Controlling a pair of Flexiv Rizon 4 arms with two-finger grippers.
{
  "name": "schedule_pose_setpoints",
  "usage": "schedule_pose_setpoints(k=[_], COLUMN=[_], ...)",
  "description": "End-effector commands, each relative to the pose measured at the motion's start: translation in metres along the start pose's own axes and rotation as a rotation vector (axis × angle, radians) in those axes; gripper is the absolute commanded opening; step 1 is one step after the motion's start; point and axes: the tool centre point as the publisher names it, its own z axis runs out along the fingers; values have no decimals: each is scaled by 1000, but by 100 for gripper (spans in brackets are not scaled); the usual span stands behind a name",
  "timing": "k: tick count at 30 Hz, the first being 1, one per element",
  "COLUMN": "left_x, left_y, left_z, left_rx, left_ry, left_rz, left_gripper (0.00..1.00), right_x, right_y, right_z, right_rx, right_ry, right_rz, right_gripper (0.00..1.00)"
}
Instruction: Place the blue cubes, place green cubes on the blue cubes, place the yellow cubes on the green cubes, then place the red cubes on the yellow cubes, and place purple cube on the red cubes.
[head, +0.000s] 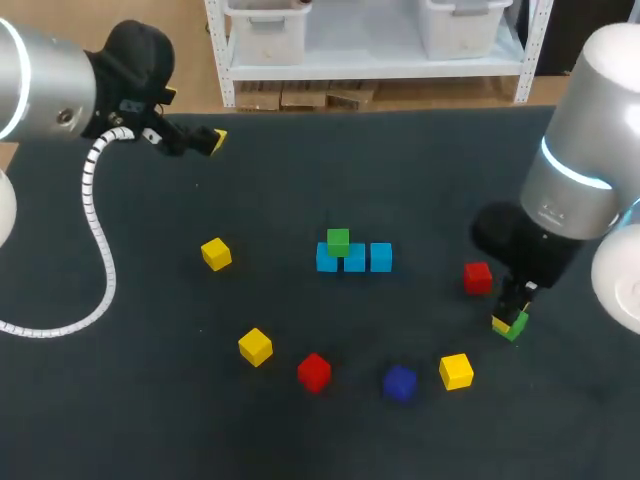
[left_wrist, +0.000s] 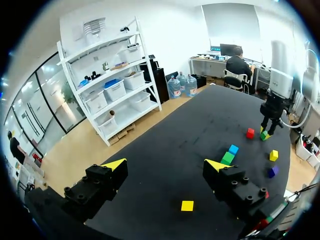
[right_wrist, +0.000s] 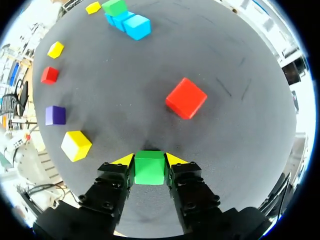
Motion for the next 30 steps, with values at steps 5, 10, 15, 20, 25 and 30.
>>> schedule_pose_setpoints(k=[5, 10, 15, 20, 25, 30], left_x=[1, 1, 1, 1, 1, 1], left_y=[1, 1, 1, 1, 1, 1], left_z=[0, 0, 0, 0, 0, 0], left_rx=[4, 4, 4, 4, 4, 4], left_ry=[-4, -4, -4, -4, -4, -4], left_rz=[1, 1, 1, 1, 1, 1], left_gripper=[100, 100, 100, 100, 100, 100], right_x=[-12, -38, -70, -103, -130, -145], right_y=[9, 18, 25, 28, 17, 12], right_z=[-26, -44, -52, -58, -65, -62], right_rx=[-60, -60, -43, -35, -46, -40], right_ry=[-57, -138, -163, -153, -160, -129], right_rz=[-188, -405, -609, -768, -828, -875], right_gripper=[0, 0, 0, 0, 0, 0])
